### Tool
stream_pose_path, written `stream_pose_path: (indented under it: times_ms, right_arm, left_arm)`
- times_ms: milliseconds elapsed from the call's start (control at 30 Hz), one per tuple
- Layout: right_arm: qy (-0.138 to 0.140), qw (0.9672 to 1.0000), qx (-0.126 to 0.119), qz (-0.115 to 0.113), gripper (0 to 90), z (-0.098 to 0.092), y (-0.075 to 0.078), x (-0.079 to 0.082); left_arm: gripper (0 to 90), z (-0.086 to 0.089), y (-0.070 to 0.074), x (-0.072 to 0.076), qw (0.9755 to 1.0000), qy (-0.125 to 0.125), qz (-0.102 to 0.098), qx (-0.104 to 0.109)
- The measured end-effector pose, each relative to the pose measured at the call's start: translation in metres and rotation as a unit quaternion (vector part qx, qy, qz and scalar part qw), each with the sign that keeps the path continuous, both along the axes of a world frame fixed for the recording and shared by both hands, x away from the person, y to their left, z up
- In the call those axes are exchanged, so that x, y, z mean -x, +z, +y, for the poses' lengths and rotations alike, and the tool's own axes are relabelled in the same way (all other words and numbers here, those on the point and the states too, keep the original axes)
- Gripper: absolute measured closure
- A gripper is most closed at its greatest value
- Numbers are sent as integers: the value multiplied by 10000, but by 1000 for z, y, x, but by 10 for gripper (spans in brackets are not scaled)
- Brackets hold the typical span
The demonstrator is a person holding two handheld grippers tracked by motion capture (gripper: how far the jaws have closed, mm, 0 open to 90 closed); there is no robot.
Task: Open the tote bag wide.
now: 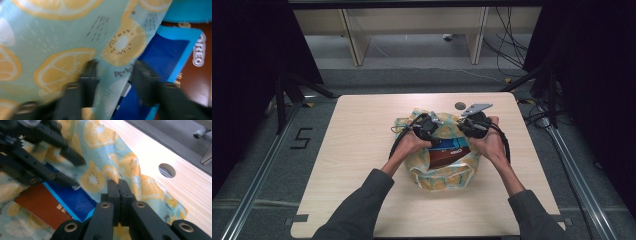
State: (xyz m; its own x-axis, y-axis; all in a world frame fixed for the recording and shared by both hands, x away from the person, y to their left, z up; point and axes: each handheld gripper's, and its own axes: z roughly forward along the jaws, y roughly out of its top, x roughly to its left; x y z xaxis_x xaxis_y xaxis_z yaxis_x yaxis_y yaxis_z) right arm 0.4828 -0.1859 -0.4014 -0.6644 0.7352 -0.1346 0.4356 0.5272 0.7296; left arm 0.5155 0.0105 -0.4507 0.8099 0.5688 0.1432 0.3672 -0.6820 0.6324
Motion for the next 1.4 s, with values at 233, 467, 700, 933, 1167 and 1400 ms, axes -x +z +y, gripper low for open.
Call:
stream_pose_path:
  times_ms: [233, 467, 700, 933, 1167, 1400]
  right_arm:
    - [-24, 10000, -36, -13, 900, -7, 4, -5]
    - [-276, 9994, 223, 6, 900, -24, 2, -31]
    - [-338, 9983, 319, 341, 850, -16, -31, -60]
    - [-684, 9946, -460, 628, 665, -34, -22, -49]
    - [-370, 9961, -631, 491, 550, -35, 12, 4]
    - [-476, 9940, 714, 677, 866, -53, -45, 35]
  left_arm:
    - [896, 6, 4, 1, 9999, -121, -86, -21]
    - [898, 30, 42, 11, 9961, -223, -230, 820]
    - [899, 29, 44, -23, 9948, 262, -51, 982]
    - [898, 32, 26, -48, 9913, 697, 284, 1082]
    - [898, 30, 25, -49, 9918, 697, 346, 1011]
    - [898, 40, 24, -49, 9913, 754, 367, 1019]
